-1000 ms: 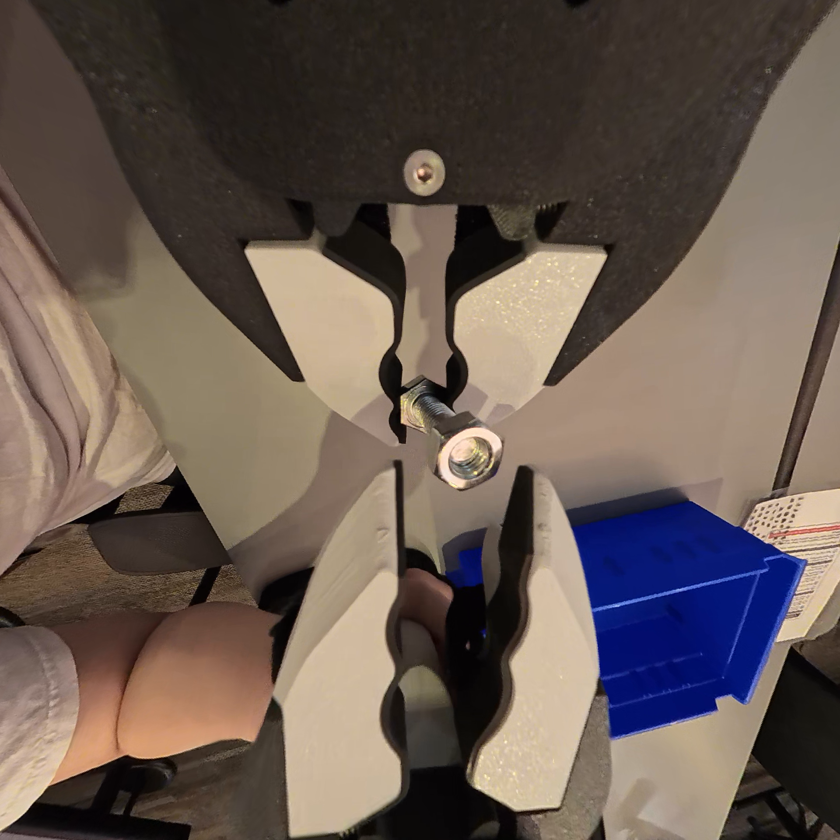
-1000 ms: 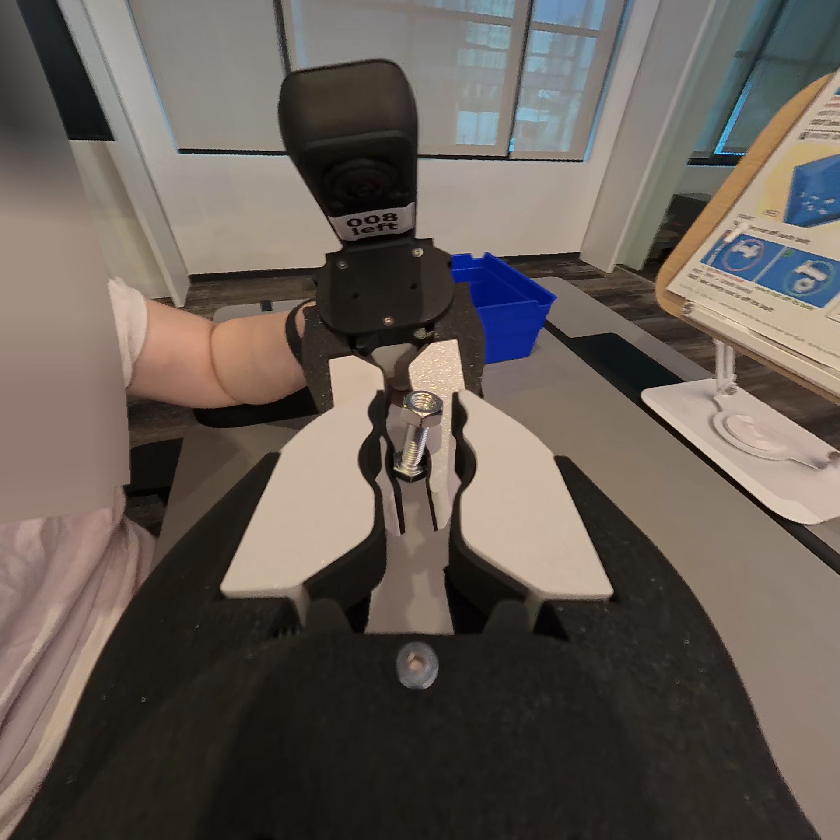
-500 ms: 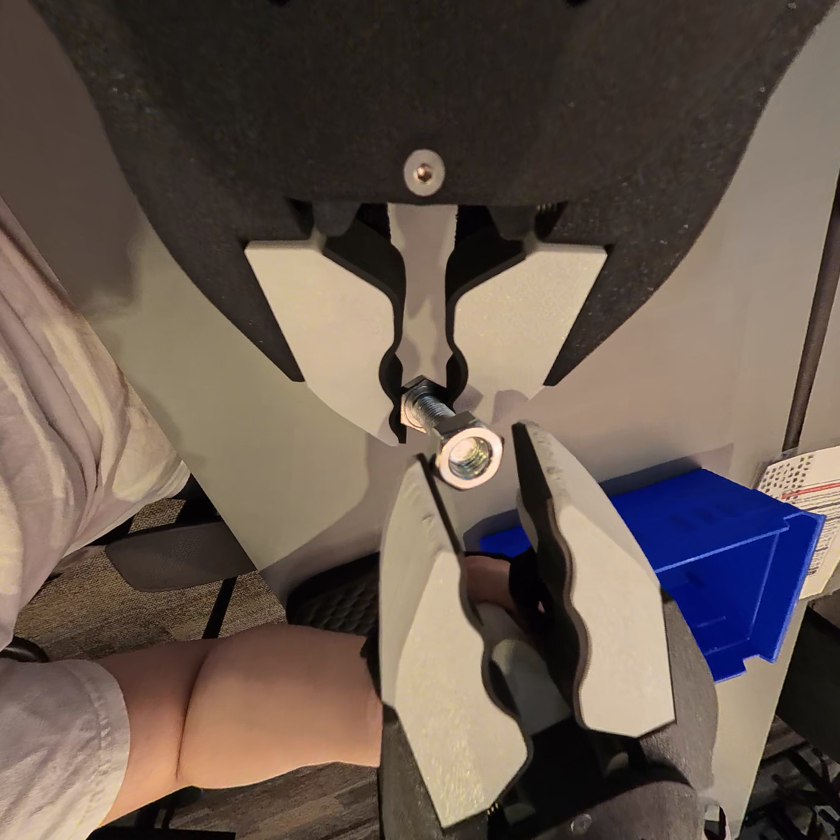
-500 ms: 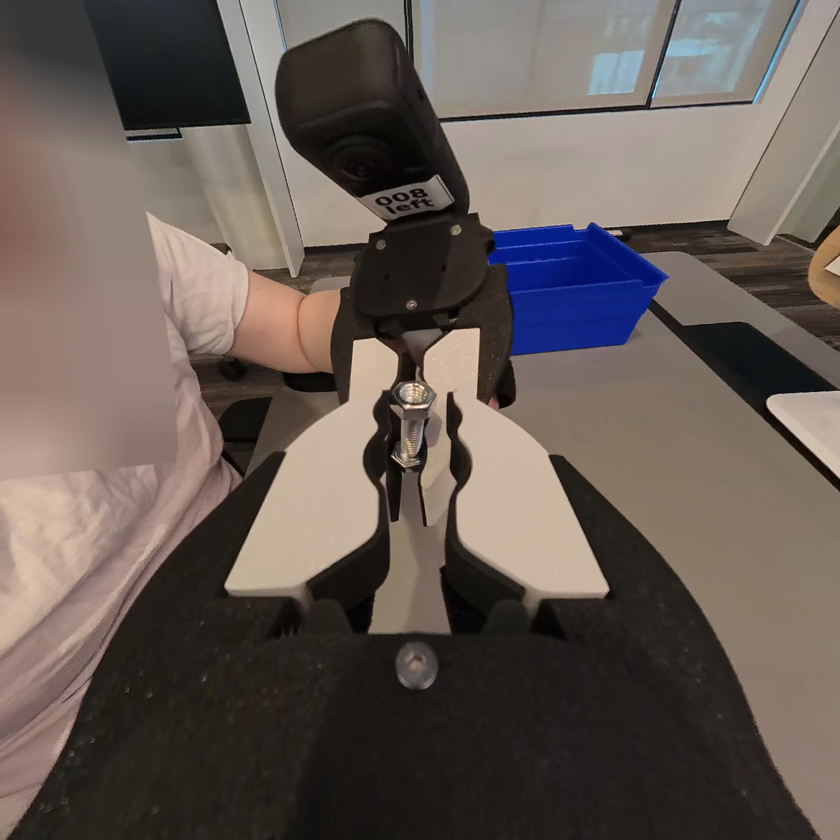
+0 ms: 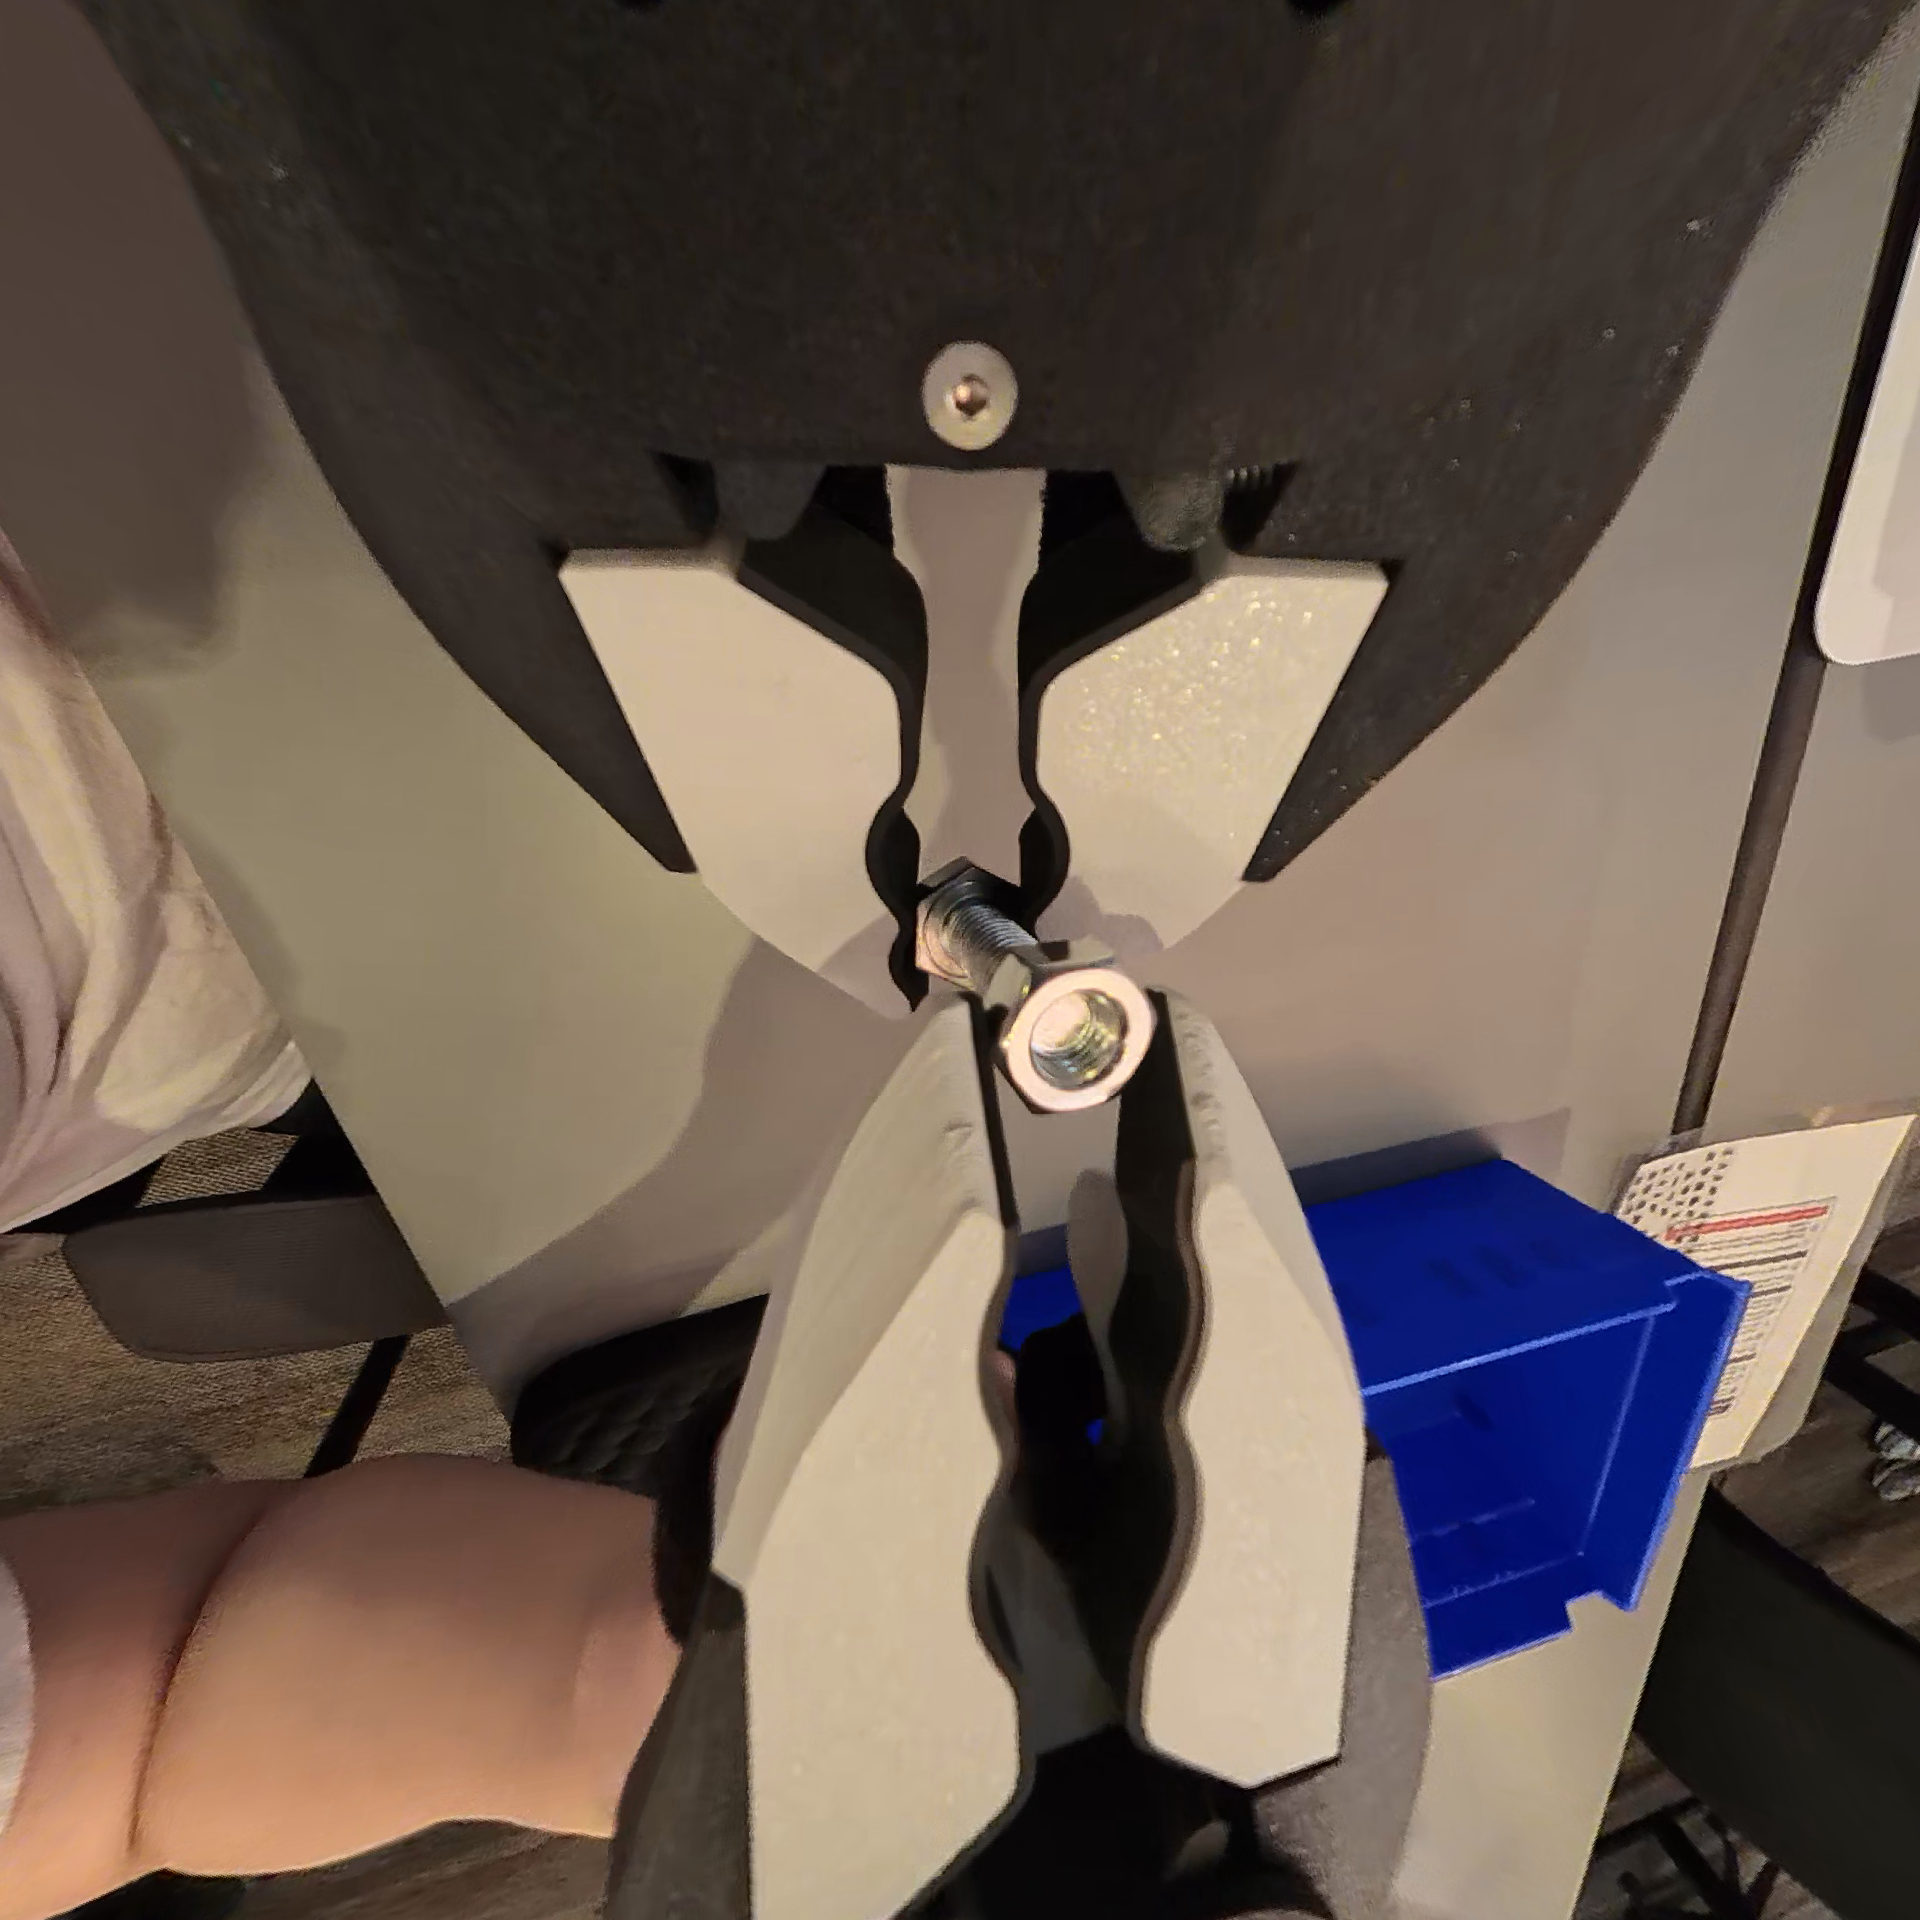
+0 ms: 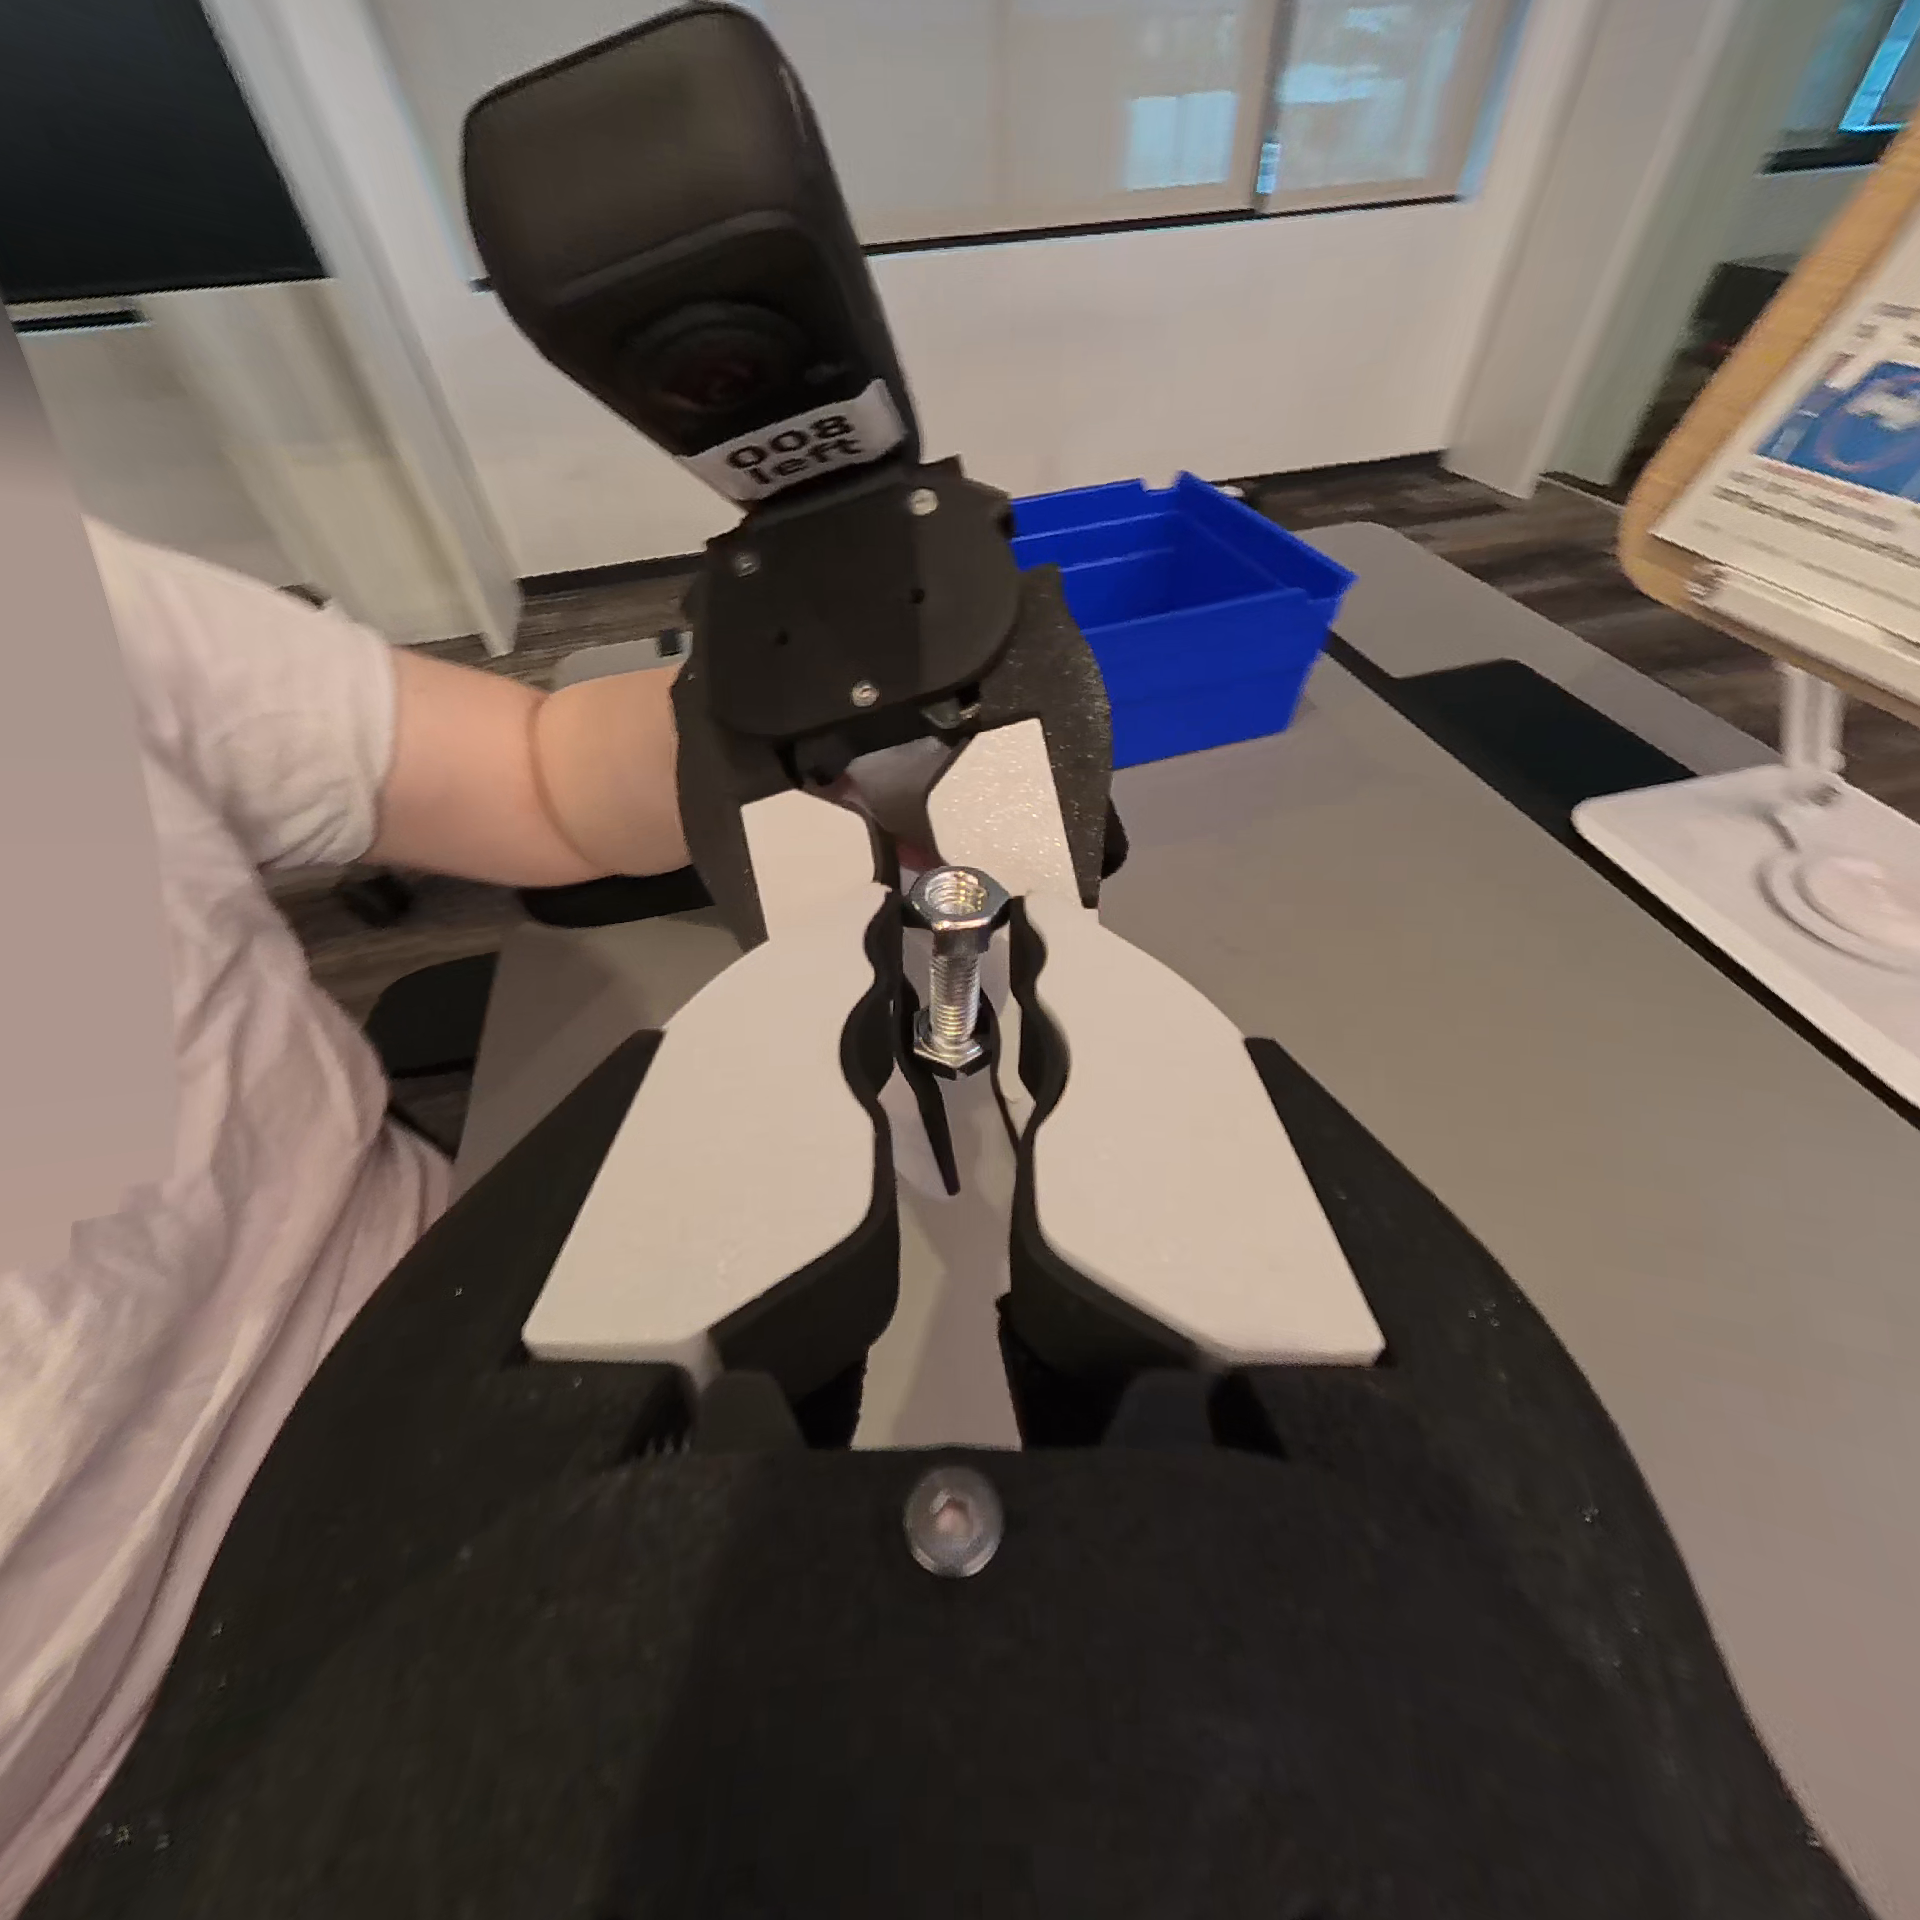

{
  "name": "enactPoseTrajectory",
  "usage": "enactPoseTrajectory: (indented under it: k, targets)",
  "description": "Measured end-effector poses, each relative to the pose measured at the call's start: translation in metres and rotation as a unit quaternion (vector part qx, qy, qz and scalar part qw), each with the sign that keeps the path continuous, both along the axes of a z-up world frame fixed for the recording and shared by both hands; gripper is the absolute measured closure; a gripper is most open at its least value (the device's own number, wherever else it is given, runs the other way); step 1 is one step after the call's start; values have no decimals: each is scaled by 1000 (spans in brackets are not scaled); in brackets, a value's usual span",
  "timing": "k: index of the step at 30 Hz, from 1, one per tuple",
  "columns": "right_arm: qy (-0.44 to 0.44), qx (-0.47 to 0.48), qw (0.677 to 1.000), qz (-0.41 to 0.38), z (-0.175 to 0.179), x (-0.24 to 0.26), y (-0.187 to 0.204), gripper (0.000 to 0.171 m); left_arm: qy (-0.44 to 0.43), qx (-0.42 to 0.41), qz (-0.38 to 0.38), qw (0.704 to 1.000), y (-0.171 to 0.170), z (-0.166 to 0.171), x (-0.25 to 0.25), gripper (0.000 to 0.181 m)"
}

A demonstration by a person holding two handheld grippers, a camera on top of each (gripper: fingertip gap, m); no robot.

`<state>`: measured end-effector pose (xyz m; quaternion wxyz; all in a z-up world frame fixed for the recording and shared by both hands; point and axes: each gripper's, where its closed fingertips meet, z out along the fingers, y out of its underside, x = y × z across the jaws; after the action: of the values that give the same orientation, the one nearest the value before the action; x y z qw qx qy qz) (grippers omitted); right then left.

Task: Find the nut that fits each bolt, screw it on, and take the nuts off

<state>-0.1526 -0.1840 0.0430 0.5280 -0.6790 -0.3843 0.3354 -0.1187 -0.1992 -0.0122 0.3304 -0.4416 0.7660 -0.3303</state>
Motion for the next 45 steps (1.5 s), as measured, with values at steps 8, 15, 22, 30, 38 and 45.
enactPoseTrajectory:
  k: [8,15,22,30,38,45]
  targets:
    - [-15,29,994,-108,-1,3,10,153,9,-4,39,999,10,-2,1,168]
    - [-8,12,994,-104,-2,3,9,152,12,-8,33,999,8,-3,0,168]
    - [-9,9,997,-70,-2,3,3,145,14,-10,21,1000,4,-3,-1,168]
    - [-22,57,998,35,10,2,-11,144,11,-18,-6,1000,-7,-1,-2,168]
    - [18,9,993,116,11,3,-17,146,8,-14,-41,999,-21,1,-4,168]
    - [11,2,992,128,5,-1,-19,148,4,-12,-43,999,-22,2,-4,168]
